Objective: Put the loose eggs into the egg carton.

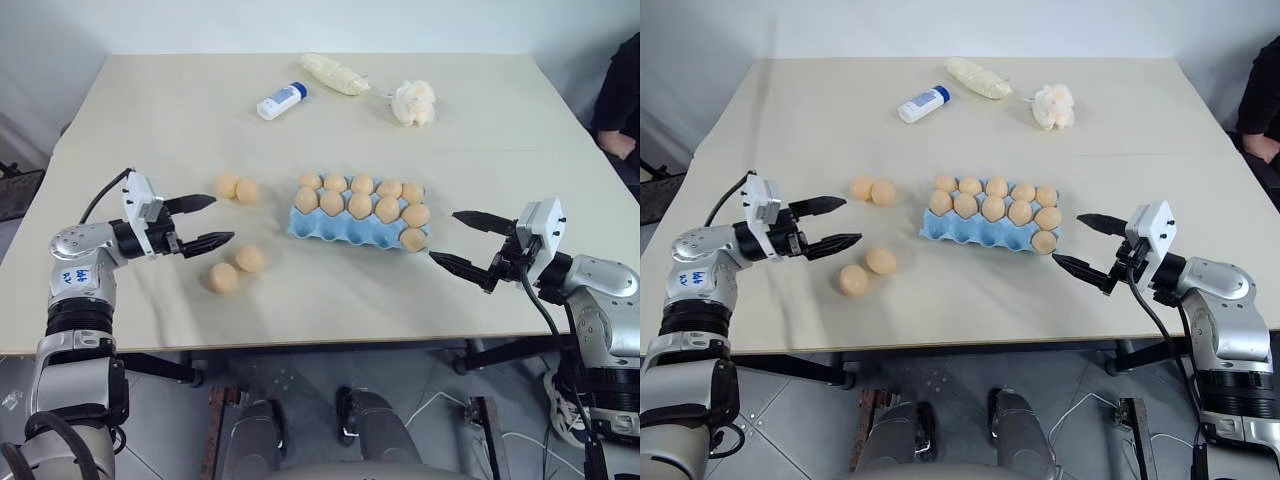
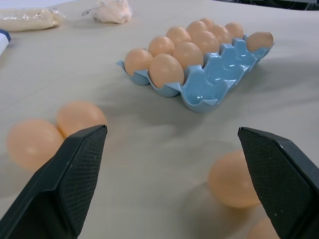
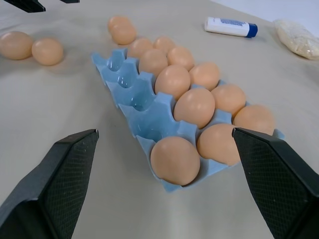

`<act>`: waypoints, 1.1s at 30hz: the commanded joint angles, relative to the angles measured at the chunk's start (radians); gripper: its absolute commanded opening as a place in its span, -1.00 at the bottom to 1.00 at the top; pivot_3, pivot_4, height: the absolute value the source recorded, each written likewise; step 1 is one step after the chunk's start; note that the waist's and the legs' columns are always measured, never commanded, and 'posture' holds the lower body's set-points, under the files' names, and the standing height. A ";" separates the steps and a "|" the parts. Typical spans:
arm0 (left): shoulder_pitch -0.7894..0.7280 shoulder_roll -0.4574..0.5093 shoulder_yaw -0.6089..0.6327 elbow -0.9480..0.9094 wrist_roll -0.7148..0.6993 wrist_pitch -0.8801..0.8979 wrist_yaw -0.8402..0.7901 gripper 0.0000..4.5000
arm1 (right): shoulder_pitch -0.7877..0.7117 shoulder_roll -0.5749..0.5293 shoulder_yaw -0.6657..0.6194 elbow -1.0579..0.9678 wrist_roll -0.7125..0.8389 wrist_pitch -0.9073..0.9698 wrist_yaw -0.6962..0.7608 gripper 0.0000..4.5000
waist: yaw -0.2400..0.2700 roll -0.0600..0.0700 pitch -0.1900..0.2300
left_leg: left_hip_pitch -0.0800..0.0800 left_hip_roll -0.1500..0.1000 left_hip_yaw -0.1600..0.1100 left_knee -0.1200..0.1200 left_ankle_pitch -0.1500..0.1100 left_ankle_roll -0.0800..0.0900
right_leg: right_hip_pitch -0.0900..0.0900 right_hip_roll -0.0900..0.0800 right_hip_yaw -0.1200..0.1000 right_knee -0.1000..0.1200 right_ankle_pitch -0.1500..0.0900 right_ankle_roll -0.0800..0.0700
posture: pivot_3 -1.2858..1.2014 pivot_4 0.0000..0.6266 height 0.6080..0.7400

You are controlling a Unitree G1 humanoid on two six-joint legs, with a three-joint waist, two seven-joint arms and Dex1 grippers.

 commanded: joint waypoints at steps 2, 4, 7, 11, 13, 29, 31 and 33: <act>-0.034 0.001 0.010 -0.003 0.003 -0.001 0.037 0.99 | -0.003 -0.016 -0.030 -0.007 0.007 -0.015 -0.009 1.00 | 0.000 0.000 0.000 | 0.000 0.000 0.000 0.000 0.000 0.000 | 0.000 0.000 0.000 0.000 0.000 0.000 | 0.03 -0.52 1.00; -0.040 -0.004 0.023 -0.009 -0.012 0.026 0.062 0.99 | -0.001 -0.016 -0.031 -0.010 0.008 -0.013 -0.011 1.00 | 0.001 0.000 0.000 | 0.000 0.000 0.000 0.001 0.000 0.000 | 0.000 0.000 0.000 0.000 0.000 0.000 | 0.03 -0.52 1.00; -0.043 0.002 0.020 -0.014 0.000 0.038 0.095 0.99 | 0.000 -0.017 -0.031 -0.011 0.008 -0.011 -0.014 1.00 | 0.000 0.000 0.000 | 0.000 0.000 0.000 0.001 0.000 0.000 | 0.000 0.000 0.000 0.000 0.000 0.000 | 0.03 -0.52 1.00; -0.035 0.018 -0.005 -0.033 0.041 0.047 0.133 0.99 | -0.004 -0.019 -0.030 -0.008 0.010 -0.007 -0.012 1.00 | 0.000 0.000 0.000 | 0.000 0.000 0.000 0.002 0.000 0.000 | 0.000 0.000 0.000 0.001 0.000 0.000 | 0.03 -0.52 1.00; -0.021 0.027 -0.002 -0.068 0.038 0.054 0.127 0.99 | -0.006 -0.021 -0.030 -0.009 0.012 -0.005 -0.007 1.00 | 0.000 0.000 0.000 | 0.000 0.000 0.000 0.002 0.000 0.000 | 0.000 0.000 0.000 0.001 0.000 0.000 | 0.03 -0.52 1.00; 0.615 0.096 0.355 -0.665 -0.192 0.247 0.195 0.99 | -0.003 -0.042 -0.041 -0.013 0.067 0.004 0.073 1.00 | -0.006 0.001 0.001 | 0.001 0.004 0.000 0.000 -0.001 0.000 | 0.000 -0.002 0.002 0.000 0.000 0.000 | 0.03 -0.52 1.00; 0.718 0.077 0.380 -0.727 -0.193 0.247 0.220 0.99 | -0.012 -0.047 -0.029 -0.001 0.060 0.006 0.084 1.00 | -0.010 0.002 0.001 | 0.002 0.005 0.001 -0.001 -0.004 -0.003 | 0.000 -0.002 0.003 0.000 0.000 -0.001 | 0.03 -0.52 1.00; 0.787 0.037 0.390 -0.805 -0.202 0.242 0.267 0.99 | -0.032 -0.047 -0.017 0.012 0.054 0.009 0.089 1.00 | -0.005 0.002 0.001 | 0.002 0.005 0.000 -0.001 -0.004 -0.004 | 0.000 -0.003 0.004 -0.001 -0.001 -0.002 | 0.03 -0.52 1.00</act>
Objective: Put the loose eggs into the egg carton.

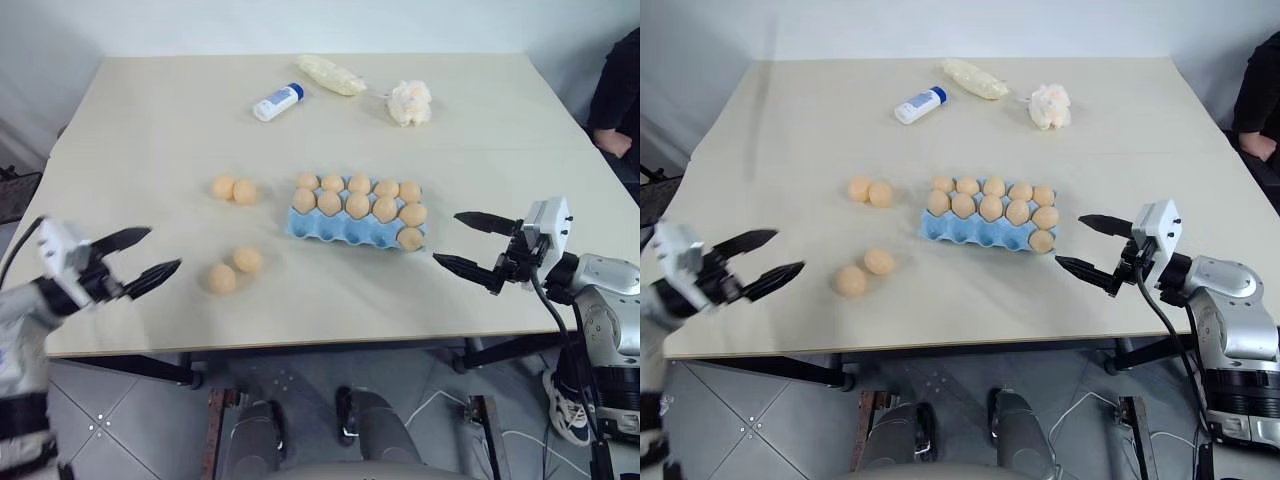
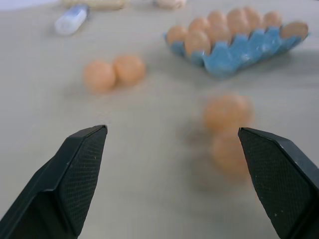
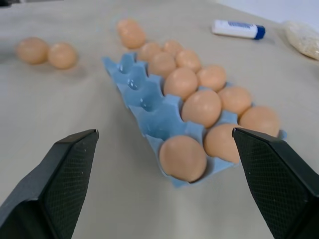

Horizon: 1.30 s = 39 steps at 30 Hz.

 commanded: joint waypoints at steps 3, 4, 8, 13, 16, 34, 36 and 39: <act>0.123 -0.107 0.054 -0.230 -0.048 -0.008 0.127 0.99 | -0.054 -0.010 0.001 0.005 0.015 -0.013 0.035 1.00 | 0.011 0.001 0.000 | -0.001 -0.001 -0.001 0.000 0.001 0.000 | 0.001 -0.002 0.002 -0.003 -0.006 -0.011 | 0.03 -0.52 1.00; 0.150 -0.136 0.059 -0.266 -0.050 -0.014 0.157 0.99 | -0.061 -0.011 0.007 0.002 0.016 -0.014 0.045 1.00 | 0.010 0.001 0.000 | -0.002 -0.001 -0.001 0.000 0.001 0.000 | 0.001 -0.002 0.003 -0.005 -0.005 -0.011 | 0.03 -0.52 1.00; 0.213 -0.276 0.065 -0.366 -0.024 -0.081 0.298 0.99 | -0.079 -0.004 0.022 -0.032 0.032 -0.008 0.084 1.00 | 0.008 0.000 0.000 | -0.002 -0.002 0.001 -0.001 0.001 0.001 | 0.002 -0.002 0.007 -0.009 -0.004 -0.010 | 0.03 -0.52 1.00; 0.284 -0.420 -0.018 -0.475 0.036 -0.113 0.438 0.99 | -0.090 0.010 0.068 -0.069 0.056 -0.004 0.142 1.00 | 0.005 0.000 0.000 | -0.001 -0.003 0.002 -0.004 0.001 0.002 | 0.002 0.000 0.008 -0.009 0.001 0.000 | 0.03 -0.52 1.00; 0.296 -0.466 -0.077 -0.512 0.052 -0.127 0.479 0.99 | -0.108 0.027 0.086 -0.076 0.068 0.003 0.151 1.00 | 0.006 0.000 0.000 | -0.001 -0.005 0.001 -0.003 0.001 0.002 | 0.002 0.001 0.008 -0.009 0.001 -0.001 | 0.03 -0.52 1.00; 0.168 -0.489 -0.278 -0.393 0.194 -0.187 0.600 0.99 | -0.121 0.064 0.083 -0.064 0.104 0.022 0.157 1.00 | 0.006 0.000 0.000 | -0.002 -0.006 0.000 -0.001 0.001 0.003 | 0.002 0.002 0.009 -0.010 0.000 -0.002 | 0.03 -0.52 1.00; 0.149 -0.491 -0.290 -0.363 0.203 -0.202 0.607 0.99 | -0.116 0.062 0.084 -0.067 0.096 0.024 0.152 1.00 | 0.006 0.000 0.000 | -0.002 -0.006 0.001 -0.001 0.001 0.003 | 0.002 0.002 0.008 -0.010 0.000 -0.002 | 0.03 -0.52 1.00; 0.128 -0.485 -0.313 -0.330 0.207 -0.181 0.612 0.99 | -0.111 0.058 0.080 -0.067 0.087 0.023 0.143 1.00 | 0.007 0.000 0.000 | -0.002 -0.005 0.000 -0.001 0.001 0.003 | 0.002 0.002 0.008 -0.010 0.001 0.000 | 0.03 -0.52 1.00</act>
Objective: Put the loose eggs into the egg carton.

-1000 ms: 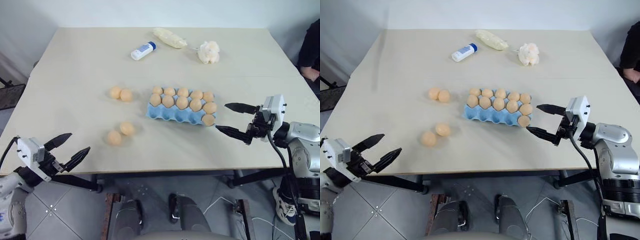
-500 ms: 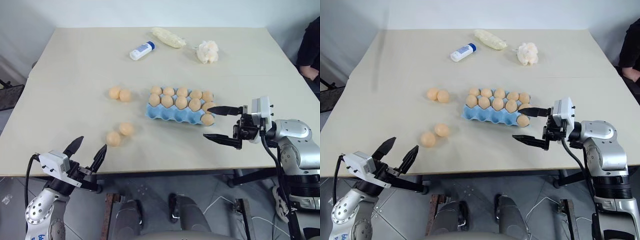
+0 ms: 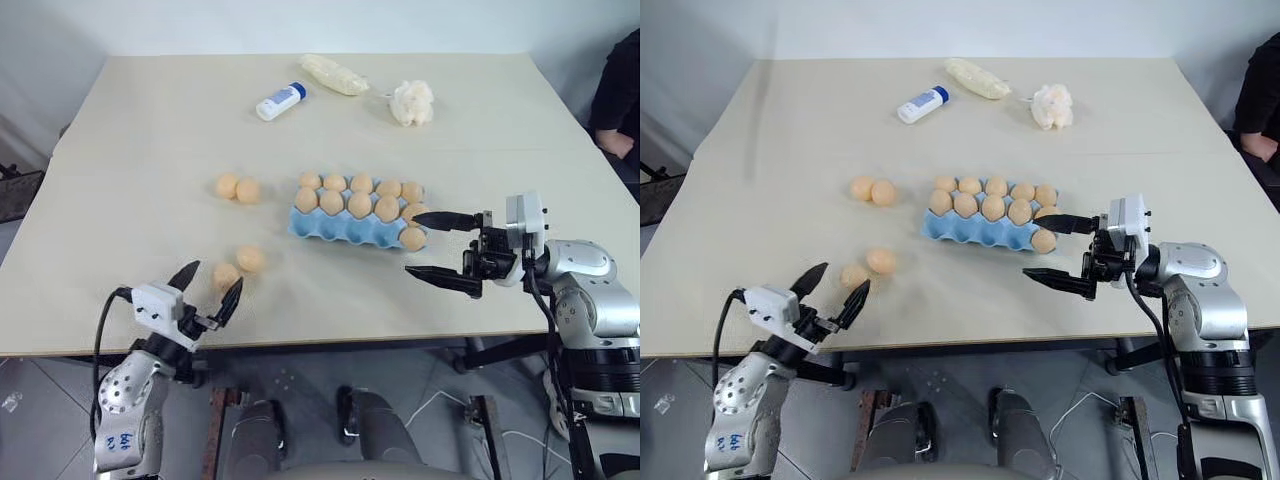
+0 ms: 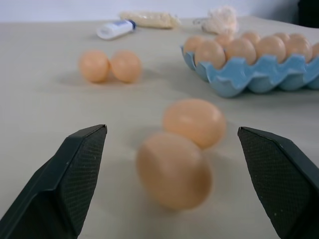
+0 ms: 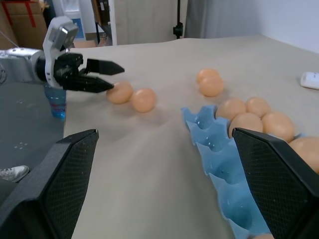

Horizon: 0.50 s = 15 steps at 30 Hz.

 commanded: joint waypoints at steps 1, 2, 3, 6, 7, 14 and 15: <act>-0.016 0.011 -0.019 0.008 0.007 0.003 0.004 0.99 | -0.002 -0.011 -0.019 -0.030 0.005 -0.003 -0.010 1.00 | 0.001 0.000 0.000 | 0.000 0.000 0.000 0.000 0.000 0.000 | 0.000 0.000 0.000 0.000 0.000 0.000 | 0.03 -0.52 1.00; -0.020 0.013 -0.024 0.014 0.009 0.007 0.005 0.99 | 0.000 -0.013 -0.020 -0.030 0.003 -0.003 -0.012 1.00 | 0.001 0.000 0.000 | 0.000 0.000 0.000 0.000 0.000 0.000 | 0.000 0.000 0.000 0.000 0.000 0.000 | 0.03 -0.52 1.00; -0.024 0.013 -0.027 0.019 0.010 0.006 0.007 0.99 | 0.002 -0.016 -0.020 -0.030 0.002 -0.004 -0.014 1.00 | 0.001 0.000 0.000 | 0.000 0.000 0.000 0.000 0.000 0.000 | 0.000 0.000 0.000 0.000 0.000 0.000 | 0.03 -0.52 1.00; -0.036 0.014 -0.035 0.033 0.009 0.017 0.010 0.99 | 0.007 -0.020 -0.024 -0.032 0.000 -0.004 -0.018 1.00 | 0.001 0.000 0.000 | 0.000 0.000 0.000 0.000 0.000 0.000 | 0.000 0.000 0.000 0.000 0.000 0.000 | 0.03 -0.52 1.00; -0.038 0.017 -0.039 0.035 0.011 0.022 0.008 0.99 | 0.009 -0.020 -0.025 -0.033 0.001 -0.004 -0.018 1.00 | 0.001 0.000 0.000 | 0.000 0.000 0.000 0.000 0.000 0.000 | 0.000 0.000 -0.001 0.000 0.000 0.000 | 0.03 -0.52 1.00; -0.056 0.019 -0.045 0.044 0.008 0.053 0.023 0.18 | 0.031 -0.033 -0.036 -0.044 0.007 0.000 -0.018 1.00 | 0.001 0.000 0.000 | 0.000 0.000 0.000 0.000 0.000 0.000 | 0.000 -0.001 -0.002 0.000 0.000 0.000 | 0.03 -0.52 1.00; -0.057 0.021 -0.043 0.048 0.007 0.051 0.020 0.02 | 0.032 -0.034 -0.037 -0.044 0.007 0.000 -0.019 1.00 | 0.001 0.000 0.000 | 0.000 0.000 0.000 0.000 0.000 0.000 | 0.000 -0.001 -0.002 0.000 0.000 0.000 | 0.03 -0.52 1.00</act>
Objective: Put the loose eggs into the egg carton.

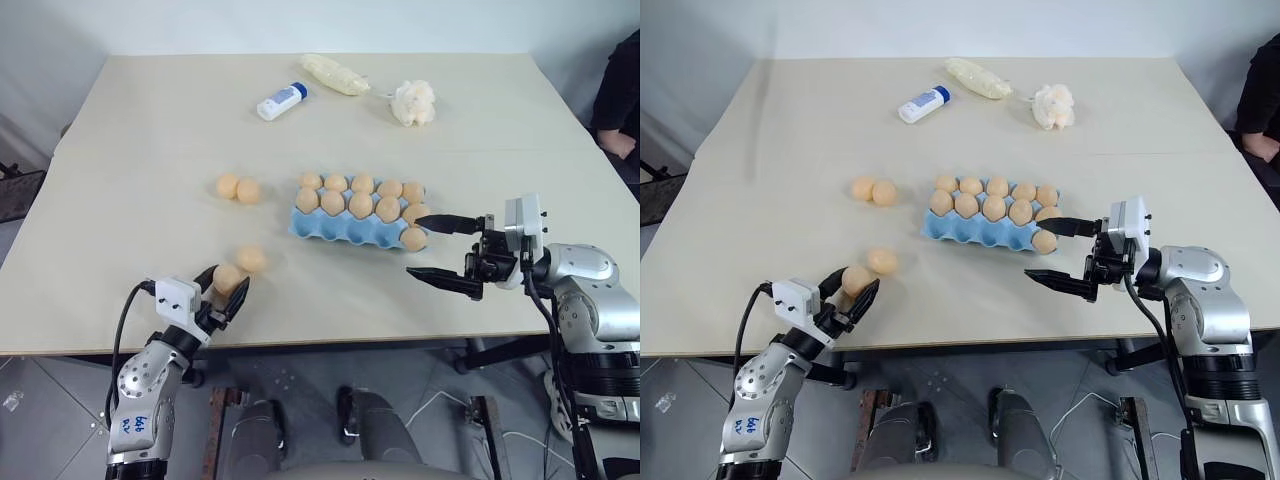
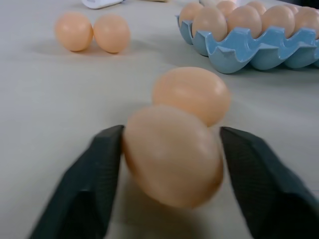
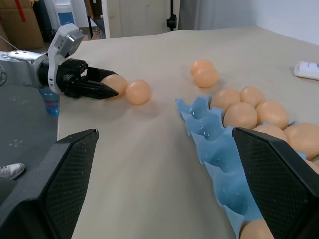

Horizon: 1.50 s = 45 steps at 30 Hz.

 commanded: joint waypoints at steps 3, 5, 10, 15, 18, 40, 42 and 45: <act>-0.006 0.021 0.013 0.007 -0.012 -0.009 -0.008 -0.14 | 0.004 -0.020 -0.032 -0.030 0.013 -0.003 -0.003 1.00 | 0.000 0.000 0.000 | 0.000 0.000 0.000 0.000 0.000 0.000 | 0.000 0.000 0.000 0.000 0.000 0.000 | 0.03 -0.52 1.00; -0.001 0.036 0.026 0.011 -0.024 -0.013 -0.026 -0.14 | 0.005 -0.021 -0.034 -0.028 0.012 -0.004 -0.004 1.00 | 0.000 0.000 0.000 | 0.000 0.000 0.000 0.000 0.000 0.000 | 0.000 0.000 0.000 0.000 0.000 0.000 | 0.03 -0.52 1.00; 0.012 0.089 0.078 0.004 -0.075 -0.010 -0.076 -0.15 | 0.009 -0.028 -0.041 -0.026 0.013 -0.004 -0.003 1.00 | -0.001 0.000 0.000 | 0.000 0.001 0.000 0.000 0.000 0.000 | 0.000 0.000 -0.001 0.000 0.000 0.000 | 0.03 -0.52 1.00; -0.135 0.311 0.207 0.026 -0.220 0.118 -0.190 -0.15 | 0.041 -0.053 -0.073 -0.028 0.032 -0.014 0.018 1.00 | 0.002 0.000 0.001 | 0.000 0.001 -0.003 -0.001 0.000 -0.001 | 0.000 0.001 -0.002 0.000 -0.003 -0.006 | 0.03 -0.52 1.00; -0.246 0.355 0.184 0.034 -0.253 0.176 -0.217 -0.15 | 0.052 -0.053 -0.089 -0.028 0.028 -0.028 0.012 1.00 | 0.006 0.003 0.002 | -0.001 0.001 -0.003 -0.001 0.001 0.000 | 0.000 -0.002 -0.005 0.000 -0.004 -0.008 | 0.03 -0.52 1.00; -0.989 0.074 -0.253 0.607 -0.125 0.139 -0.590 -0.15 | 0.326 0.018 -0.219 -0.192 0.027 -0.086 -0.216 1.00 | 0.003 0.003 0.002 | -0.001 -0.003 0.001 0.002 0.001 0.006 | 0.000 0.008 -0.005 0.000 0.006 0.010 | 0.03 -0.52 1.00; -1.016 0.037 -0.268 0.662 -0.099 0.106 -0.594 -0.15 | 0.343 0.019 -0.230 -0.195 0.023 -0.091 -0.232 1.00 | 0.002 0.003 0.002 | -0.001 -0.002 0.001 0.003 0.001 0.006 | 0.000 0.008 -0.004 0.000 0.006 0.010 | 0.03 -0.52 1.00; -1.060 -0.013 -0.281 0.736 -0.065 0.086 -0.579 -0.15 | 0.367 0.020 -0.241 -0.203 0.022 -0.095 -0.241 1.00 | 0.003 0.003 0.002 | -0.002 -0.002 0.001 0.006 0.001 0.007 | 0.000 0.009 -0.004 0.000 0.006 0.010 | 0.03 -0.52 1.00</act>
